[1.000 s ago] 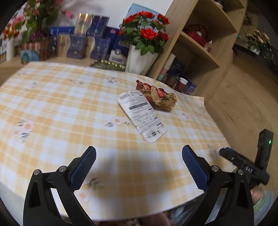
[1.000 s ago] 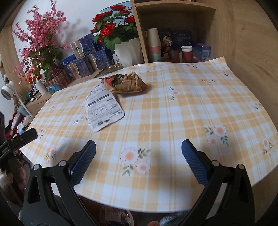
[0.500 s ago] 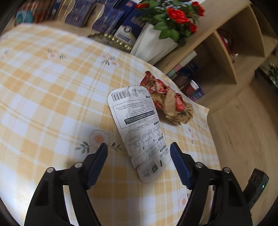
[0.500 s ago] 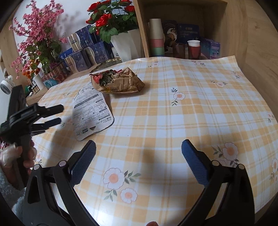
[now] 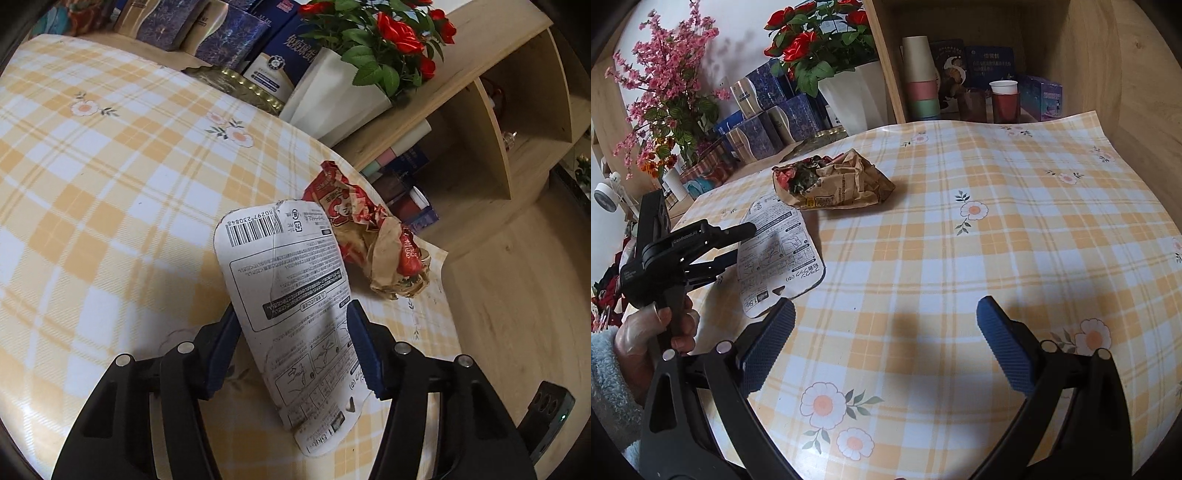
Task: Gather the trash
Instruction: 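Grasp the white printed leaflet with the left gripper, then grasp the crumpled brown-and-red paper bag with the right gripper while the left holds the leaflet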
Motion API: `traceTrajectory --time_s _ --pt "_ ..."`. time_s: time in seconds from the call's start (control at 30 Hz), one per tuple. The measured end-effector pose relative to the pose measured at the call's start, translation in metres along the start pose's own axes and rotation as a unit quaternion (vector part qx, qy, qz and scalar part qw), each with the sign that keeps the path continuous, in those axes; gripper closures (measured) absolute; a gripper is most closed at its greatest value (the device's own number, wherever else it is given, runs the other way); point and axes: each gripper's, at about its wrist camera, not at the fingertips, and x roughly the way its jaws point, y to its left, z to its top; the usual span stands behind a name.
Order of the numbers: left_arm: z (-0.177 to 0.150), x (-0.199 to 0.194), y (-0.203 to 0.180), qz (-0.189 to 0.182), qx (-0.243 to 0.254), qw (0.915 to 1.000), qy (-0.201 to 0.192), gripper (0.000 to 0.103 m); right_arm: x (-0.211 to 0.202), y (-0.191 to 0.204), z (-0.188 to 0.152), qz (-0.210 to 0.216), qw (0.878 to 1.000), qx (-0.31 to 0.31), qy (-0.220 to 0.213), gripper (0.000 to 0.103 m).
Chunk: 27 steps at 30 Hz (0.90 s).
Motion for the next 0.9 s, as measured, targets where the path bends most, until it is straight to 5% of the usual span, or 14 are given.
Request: traceTrajectory --time_s 0.07,0.33,0.4,0.6,0.9 --pt "0.000 0.008 -0.001 0.004 0.005 0.9997 0.022 0.075 0.002 0.000 0.003 0.003 1.000 0.002 0.001 0.006" --pt "0.004 -0.047 -0.014 -0.012 0.042 0.9986 -0.031 0.088 0.013 0.022 0.035 -0.006 0.998 -0.067 -0.007 0.006" --pt "0.009 -0.067 -0.015 -0.013 0.051 0.9976 -0.045 0.101 0.022 0.034 0.047 -0.020 0.994 -0.103 -0.010 0.006" --pt "0.024 -0.116 -0.015 0.024 0.092 0.9918 -0.086 0.102 0.066 0.070 0.074 -0.041 0.983 -0.177 -0.001 0.006" --pt "0.032 -0.166 0.000 0.055 0.106 0.9850 -0.125 0.102 0.139 0.102 0.102 -0.056 0.983 -0.170 0.040 0.006"
